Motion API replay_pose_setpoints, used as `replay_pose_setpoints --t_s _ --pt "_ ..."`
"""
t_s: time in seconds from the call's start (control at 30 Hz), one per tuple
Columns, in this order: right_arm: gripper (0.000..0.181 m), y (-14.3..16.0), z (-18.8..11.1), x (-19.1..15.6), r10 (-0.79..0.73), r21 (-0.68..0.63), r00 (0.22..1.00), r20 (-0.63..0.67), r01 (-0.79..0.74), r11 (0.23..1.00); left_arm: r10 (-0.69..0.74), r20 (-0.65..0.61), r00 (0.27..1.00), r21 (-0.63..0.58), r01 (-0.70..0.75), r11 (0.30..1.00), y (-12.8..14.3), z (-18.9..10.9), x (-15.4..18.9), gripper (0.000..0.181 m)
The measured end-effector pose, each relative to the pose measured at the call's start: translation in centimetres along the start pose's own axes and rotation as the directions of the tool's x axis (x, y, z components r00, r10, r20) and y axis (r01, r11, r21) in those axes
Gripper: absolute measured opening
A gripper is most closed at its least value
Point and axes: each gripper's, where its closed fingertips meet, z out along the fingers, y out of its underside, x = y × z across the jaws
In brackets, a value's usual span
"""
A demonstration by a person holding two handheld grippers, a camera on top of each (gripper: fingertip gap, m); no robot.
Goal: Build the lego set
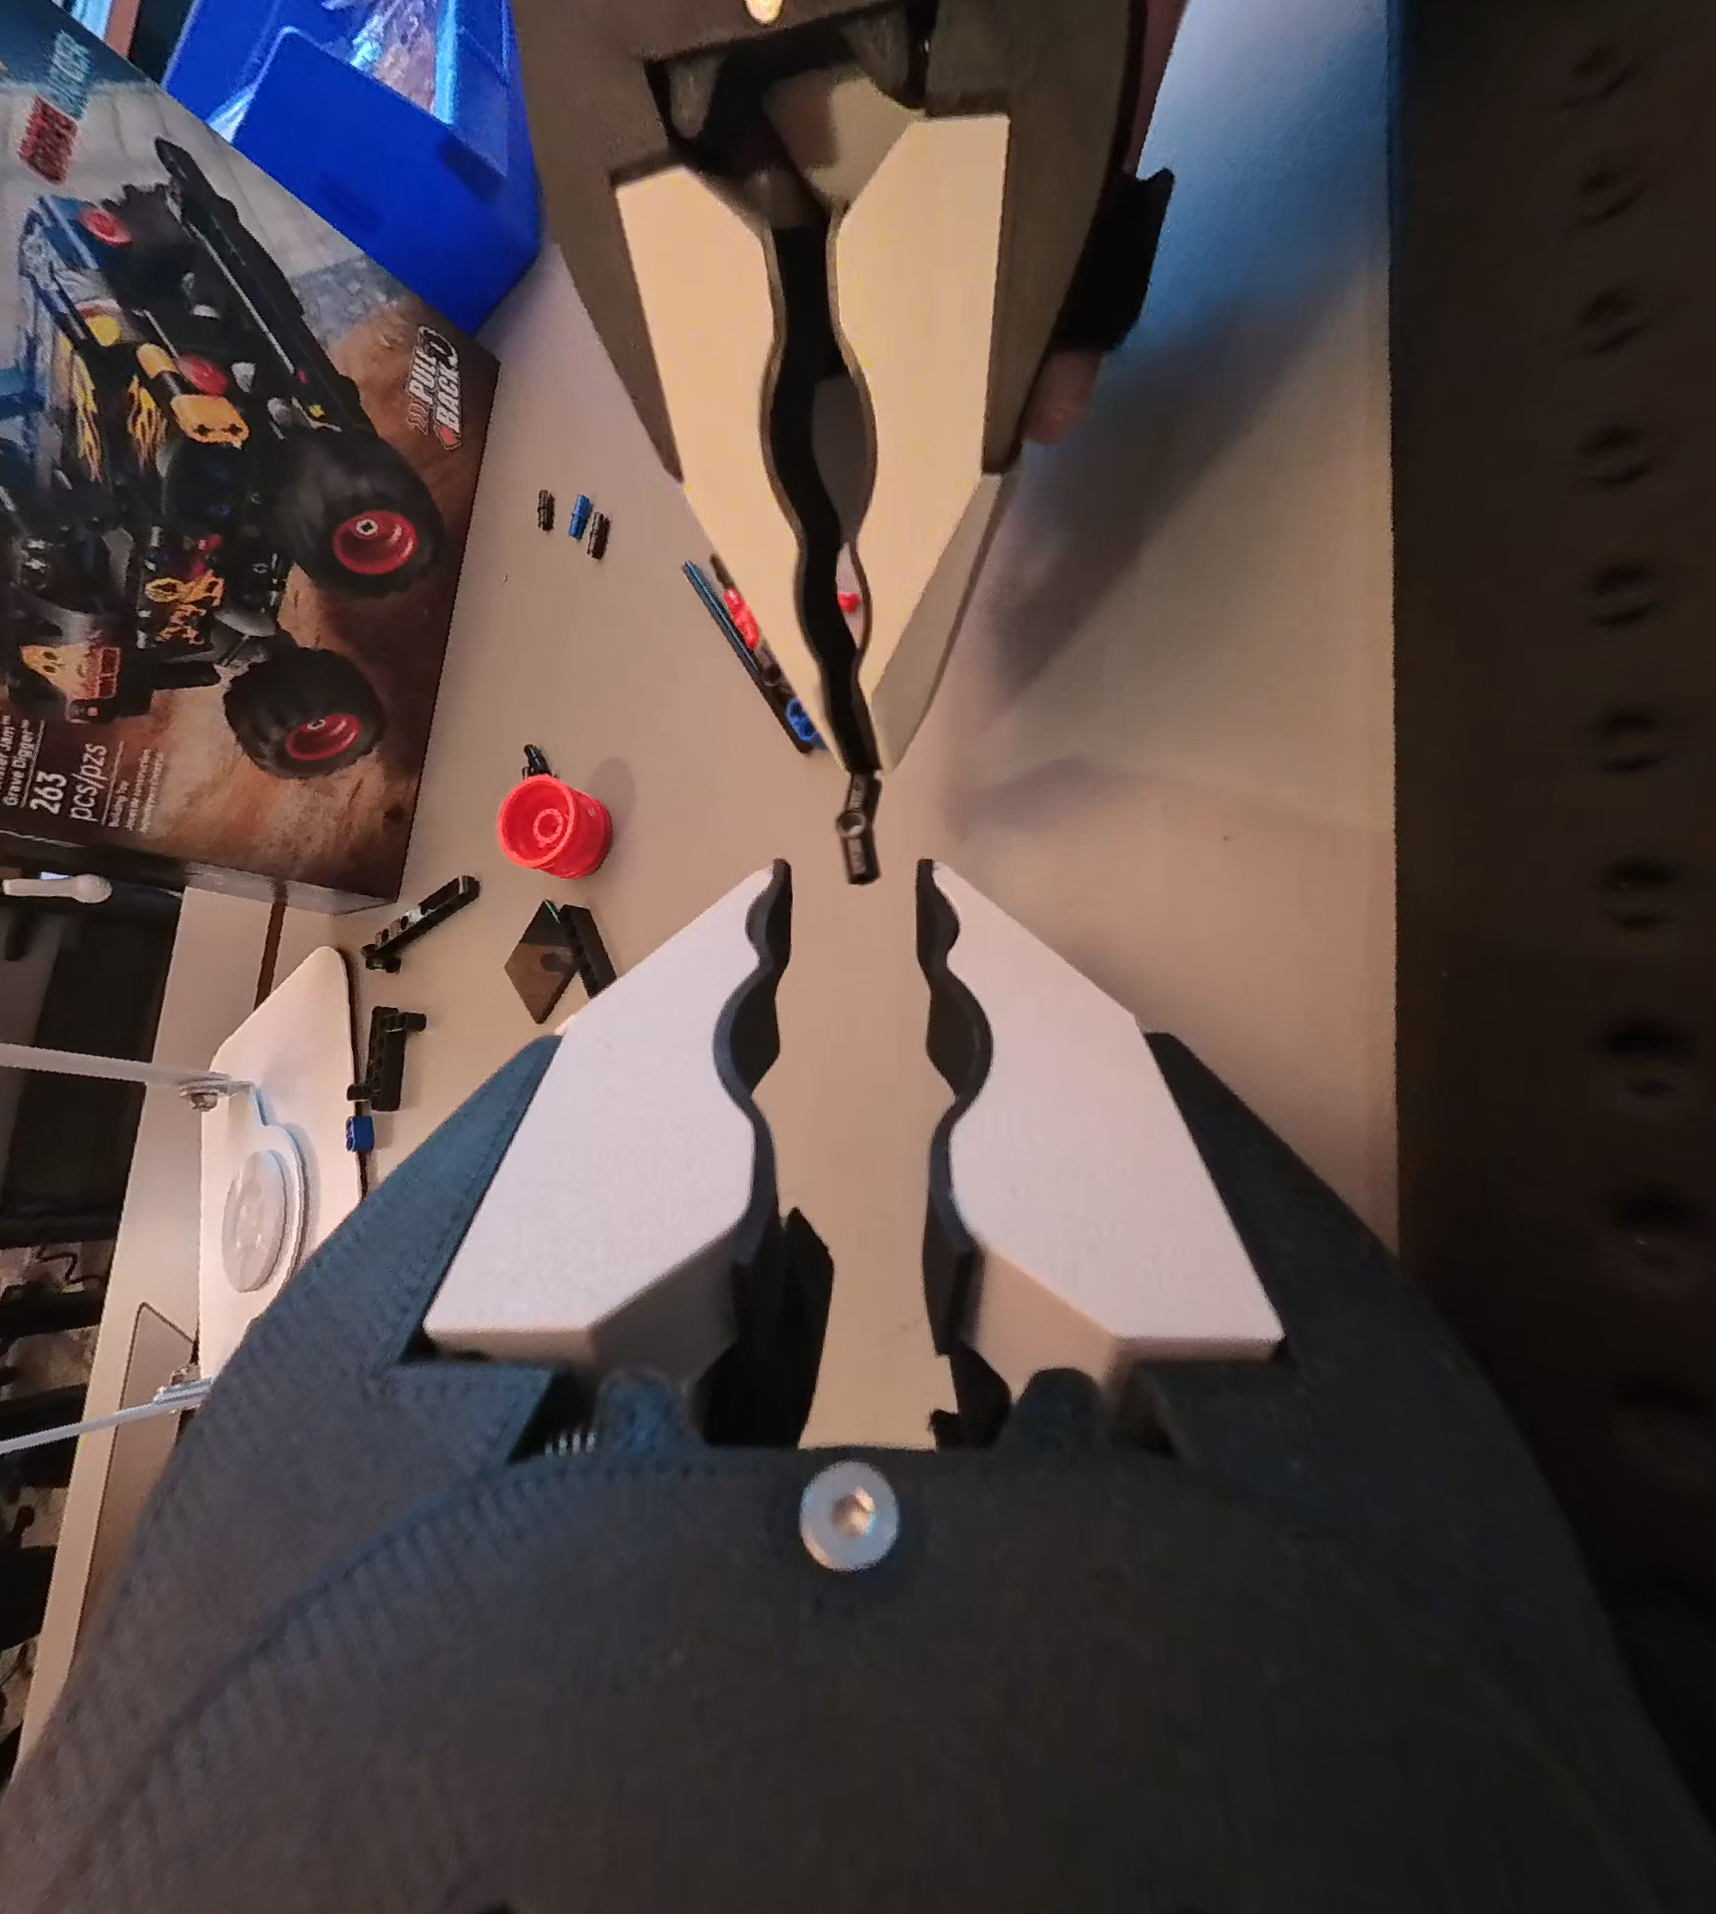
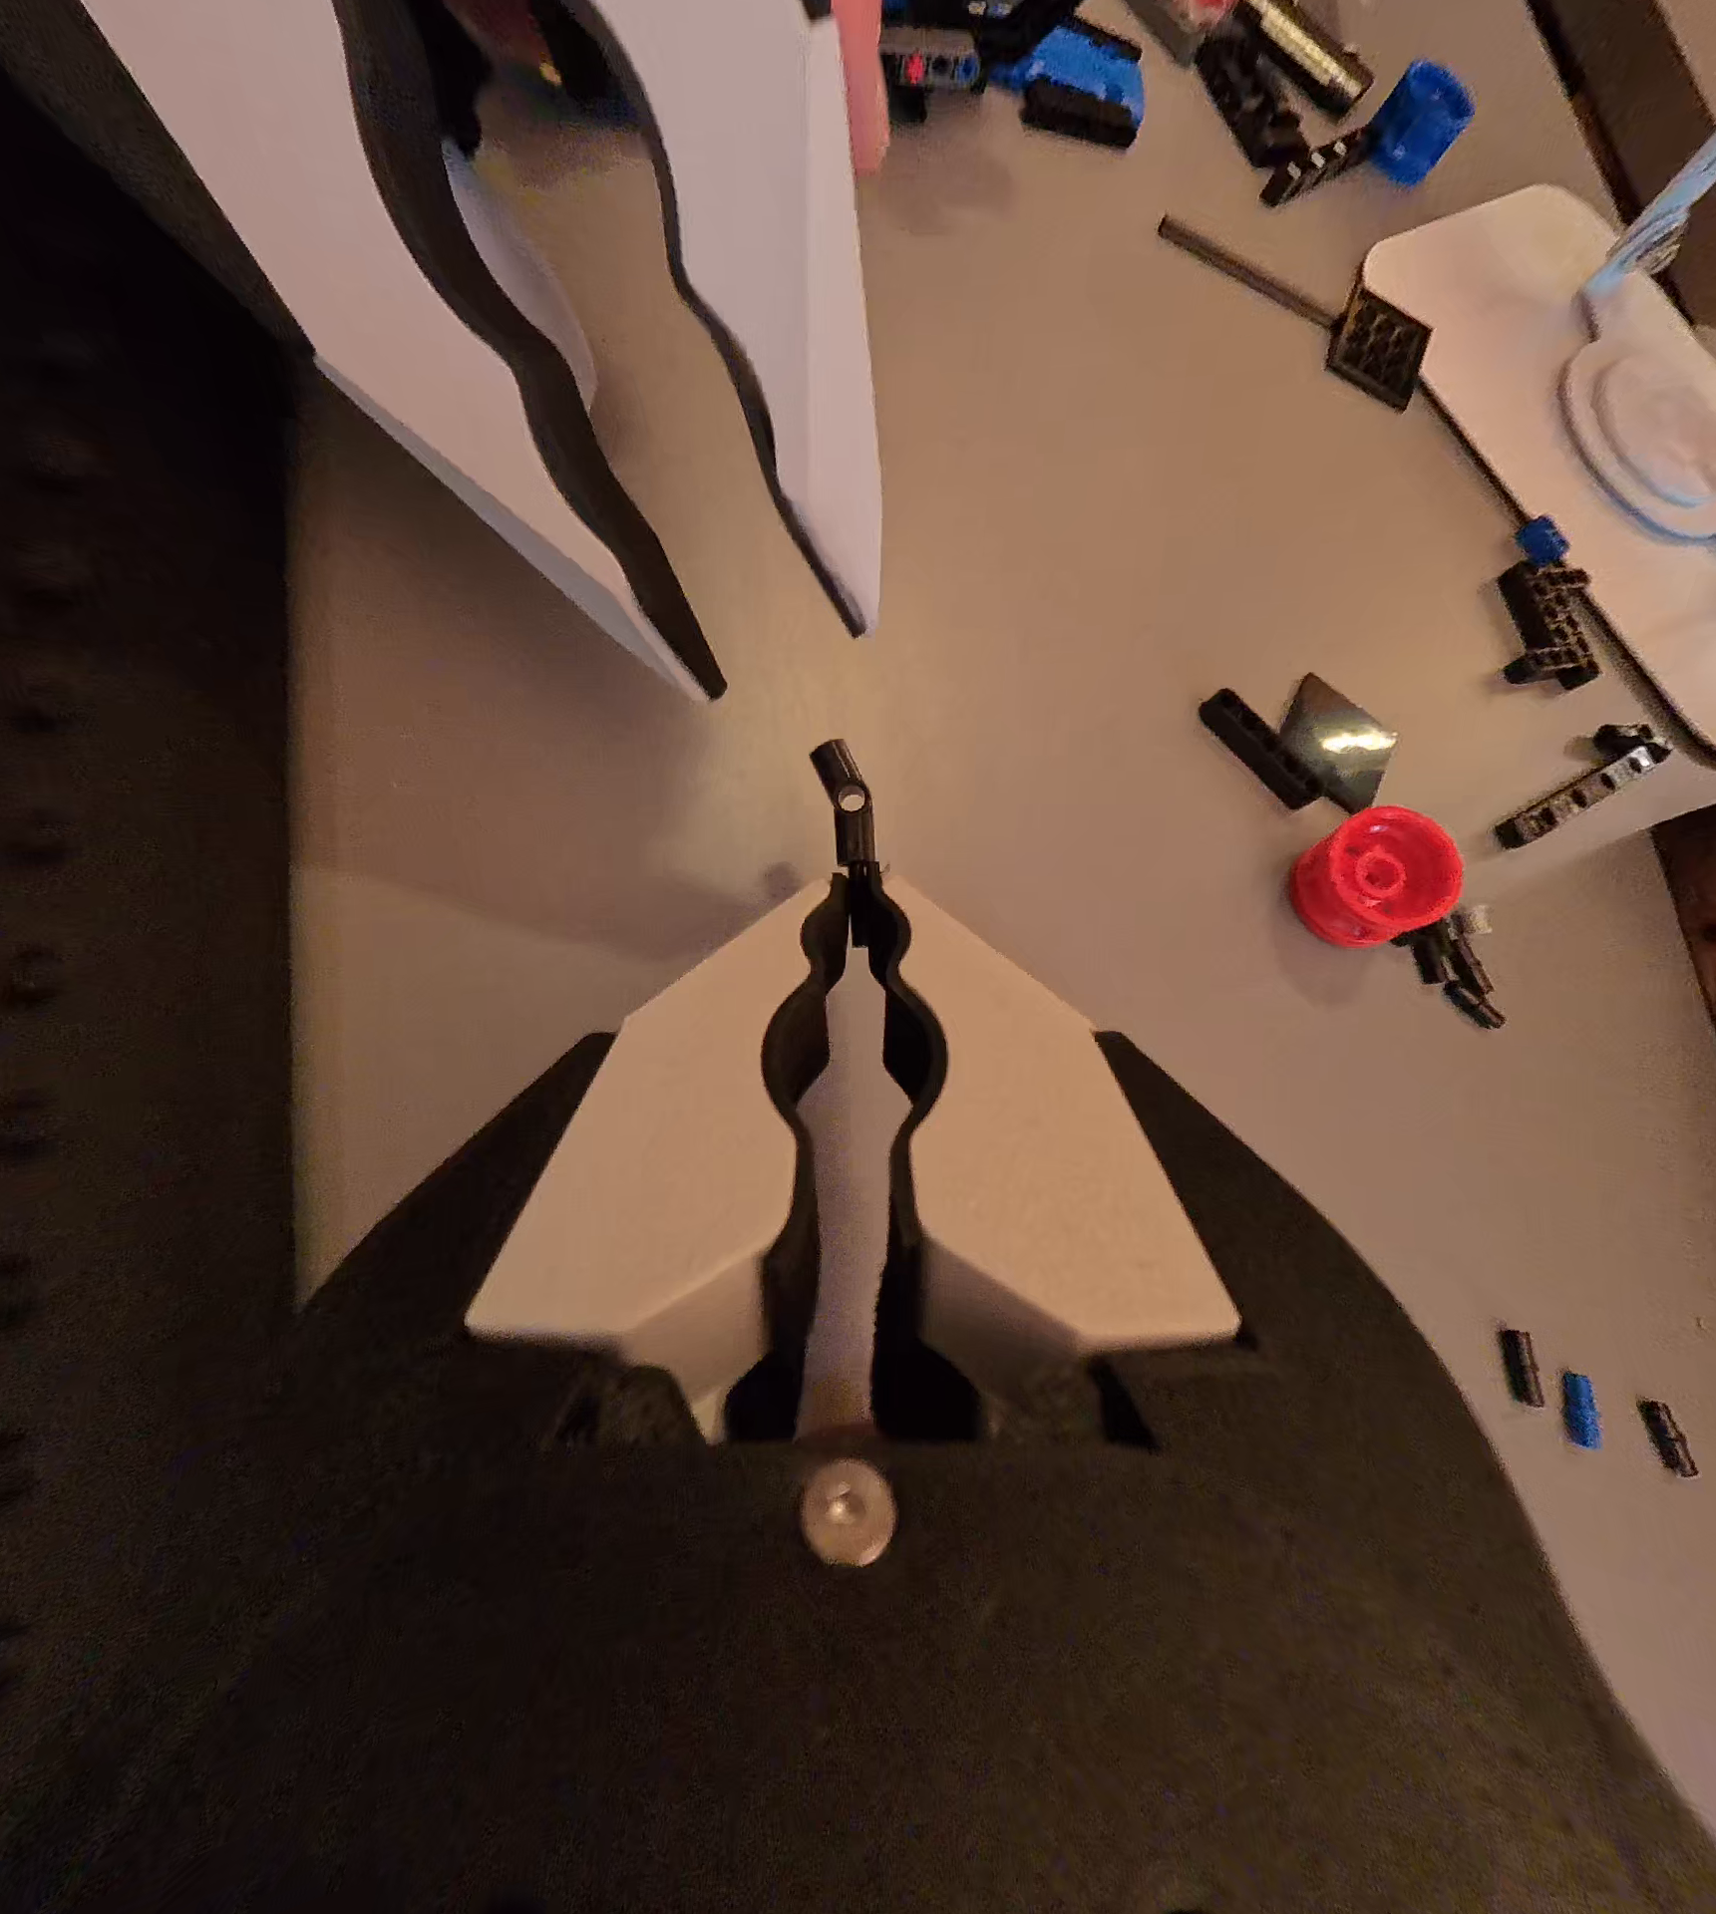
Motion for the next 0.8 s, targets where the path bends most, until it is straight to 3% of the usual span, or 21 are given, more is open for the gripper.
replay_pose_setpoints --t_s 0.5,0.67,0.8 --pt "0.009 0.6 0.7 -0.2 0.056 -0.016 0.998 0.036 -0.055 0.998 -0.01 0.014 1.0 0.006 0.01 1.0 -0.1 -0.3 -0.5 0.023" --pt "0.011 -0.6 -0.9 1.9 0.1 0.081 0.994 -0.041 -0.097 0.992 -0.006 0.016 1.0 0.016 0.006 1.0 -0.5 -0.5 -0.6 0.022" --pt "0.015 -2.0 -3.9 4.9 0.183 0.223 0.973 -0.142 -0.149 0.964 0.009 0.001 1.0 0.027 -0.009 1.0 -1.0 -0.6 -0.2 0.022"
